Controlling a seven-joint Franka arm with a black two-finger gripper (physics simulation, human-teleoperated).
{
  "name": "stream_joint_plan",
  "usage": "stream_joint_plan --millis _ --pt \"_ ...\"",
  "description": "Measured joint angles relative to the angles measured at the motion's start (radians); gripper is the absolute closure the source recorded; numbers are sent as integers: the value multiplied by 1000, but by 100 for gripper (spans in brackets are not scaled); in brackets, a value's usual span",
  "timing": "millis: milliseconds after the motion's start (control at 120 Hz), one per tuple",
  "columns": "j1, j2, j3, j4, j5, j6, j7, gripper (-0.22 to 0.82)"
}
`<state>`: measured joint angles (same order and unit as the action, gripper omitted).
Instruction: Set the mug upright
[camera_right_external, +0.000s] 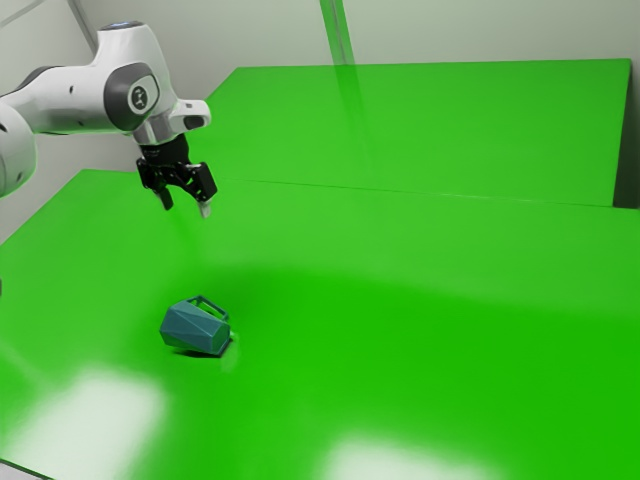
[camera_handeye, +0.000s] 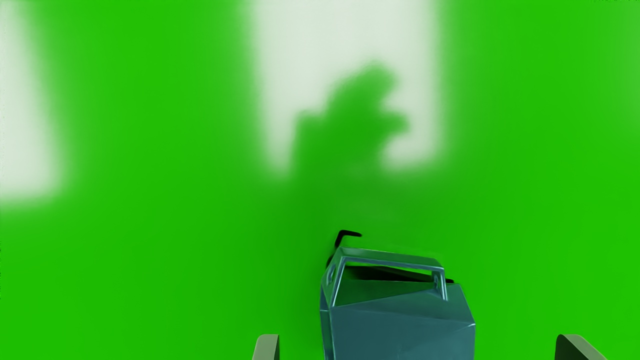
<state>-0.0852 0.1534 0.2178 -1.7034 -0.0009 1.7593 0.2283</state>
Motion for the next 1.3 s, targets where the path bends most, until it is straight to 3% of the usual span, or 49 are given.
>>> stream_joint_plan --millis 267,442,675,1300 --pt "50 -37 13 -42 -76 4 -3 0" --pt "177 -60 -13 -183 -189 13 17 0" --pt "240 -80 -15 -326 -280 22 48 0" --pt "303 16 -15 -382 -432 22 138 0"
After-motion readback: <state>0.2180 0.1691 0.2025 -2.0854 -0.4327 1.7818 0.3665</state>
